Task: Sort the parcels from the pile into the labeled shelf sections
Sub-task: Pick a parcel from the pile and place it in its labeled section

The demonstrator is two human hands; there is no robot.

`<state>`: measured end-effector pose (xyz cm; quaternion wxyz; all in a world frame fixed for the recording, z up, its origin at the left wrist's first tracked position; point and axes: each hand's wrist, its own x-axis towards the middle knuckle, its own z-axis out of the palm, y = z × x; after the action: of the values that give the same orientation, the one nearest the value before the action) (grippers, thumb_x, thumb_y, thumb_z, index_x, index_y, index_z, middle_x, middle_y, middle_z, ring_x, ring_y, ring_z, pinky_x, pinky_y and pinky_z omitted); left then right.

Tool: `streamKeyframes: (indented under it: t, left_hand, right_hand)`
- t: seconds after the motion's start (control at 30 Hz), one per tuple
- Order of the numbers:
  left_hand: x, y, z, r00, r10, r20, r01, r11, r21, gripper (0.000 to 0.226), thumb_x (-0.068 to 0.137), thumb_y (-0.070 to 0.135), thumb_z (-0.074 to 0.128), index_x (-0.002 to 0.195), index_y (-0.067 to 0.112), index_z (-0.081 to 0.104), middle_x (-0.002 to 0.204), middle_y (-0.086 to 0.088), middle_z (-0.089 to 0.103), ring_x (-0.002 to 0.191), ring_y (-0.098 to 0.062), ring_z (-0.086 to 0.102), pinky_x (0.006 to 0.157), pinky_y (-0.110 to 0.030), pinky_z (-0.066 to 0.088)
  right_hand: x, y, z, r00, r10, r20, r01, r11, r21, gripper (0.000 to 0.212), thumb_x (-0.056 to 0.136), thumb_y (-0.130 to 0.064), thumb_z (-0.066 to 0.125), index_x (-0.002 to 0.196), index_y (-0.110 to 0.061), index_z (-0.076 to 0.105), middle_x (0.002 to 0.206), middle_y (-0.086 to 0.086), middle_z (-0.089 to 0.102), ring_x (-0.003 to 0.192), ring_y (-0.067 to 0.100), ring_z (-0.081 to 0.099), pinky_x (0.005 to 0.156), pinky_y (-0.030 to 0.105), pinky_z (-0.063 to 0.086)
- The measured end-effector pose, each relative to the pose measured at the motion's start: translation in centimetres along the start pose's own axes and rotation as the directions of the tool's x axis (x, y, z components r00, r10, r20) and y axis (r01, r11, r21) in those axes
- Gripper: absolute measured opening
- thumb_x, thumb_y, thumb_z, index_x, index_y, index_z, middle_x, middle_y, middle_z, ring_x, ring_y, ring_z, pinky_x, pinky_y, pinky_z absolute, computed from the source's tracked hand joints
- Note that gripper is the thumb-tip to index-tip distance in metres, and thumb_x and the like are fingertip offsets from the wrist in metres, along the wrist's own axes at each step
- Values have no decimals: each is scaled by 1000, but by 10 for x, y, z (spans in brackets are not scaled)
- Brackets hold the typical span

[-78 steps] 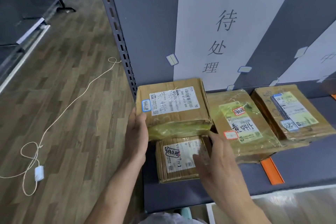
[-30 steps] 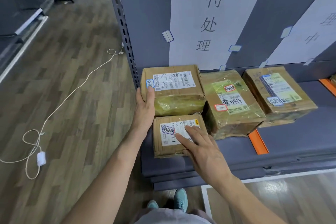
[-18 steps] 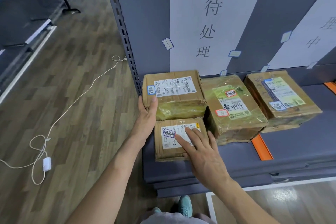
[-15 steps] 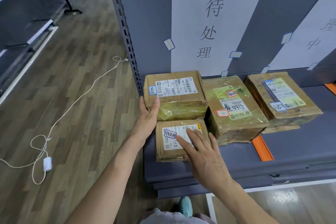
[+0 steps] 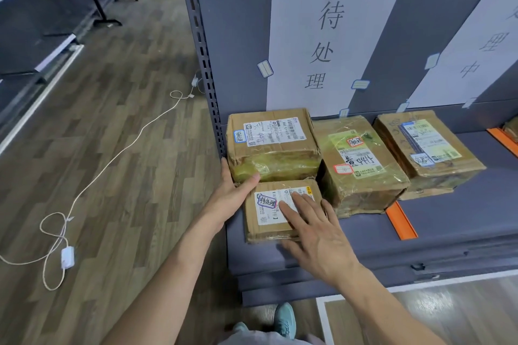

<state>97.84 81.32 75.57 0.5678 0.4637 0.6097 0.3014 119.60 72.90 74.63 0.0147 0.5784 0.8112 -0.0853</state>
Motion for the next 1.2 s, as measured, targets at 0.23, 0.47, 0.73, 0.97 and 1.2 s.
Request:
streamKeyframes:
  t: [0.23,0.47,0.73,0.97,1.2]
  left_hand:
    - [-44,-21,2,984,147,-98,-102,925,365,93,98,59,57,164,33,-3,169,7,23,152,-19,30,116,-38,30]
    - [-81,-27,18,905,424,-18,-328,725,605,61,102,34,59,157,20,38,162,-1,36,148,-18,34,120,-37,32]
    - [-95,-18,59,885,446,134,-409,608,680,60,103,38,56,159,25,36,169,3,23,156,-17,17,124,-34,15]
    - [-109,3,133,863,424,275,-488,554,674,62,105,43,50,161,31,26,171,7,12,157,-11,8,127,-33,10]
    - [-131,17,254,796,411,444,-599,432,674,66,105,46,47,163,30,20,172,4,8,158,-15,7,126,-34,12]
  right_hand:
    - [-13,-2,-10,998,54,-36,-52,997,62,75,98,-69,24,161,-29,17,168,-4,13,155,16,8,125,43,-3]
    - [-36,0,-21,979,126,-161,-107,986,126,55,101,-49,48,148,-20,47,155,1,43,144,24,38,120,46,24]
    - [-78,28,-29,961,212,-180,-185,970,157,57,98,-41,57,148,-15,47,152,5,47,138,25,45,116,40,34]
    - [-137,83,-29,921,336,-195,-289,928,236,60,97,-40,61,150,-14,46,154,5,46,139,24,44,117,37,33]
    - [-231,169,-27,871,464,-162,-428,879,211,67,101,-51,48,159,-23,29,164,-2,30,149,16,29,123,28,17]
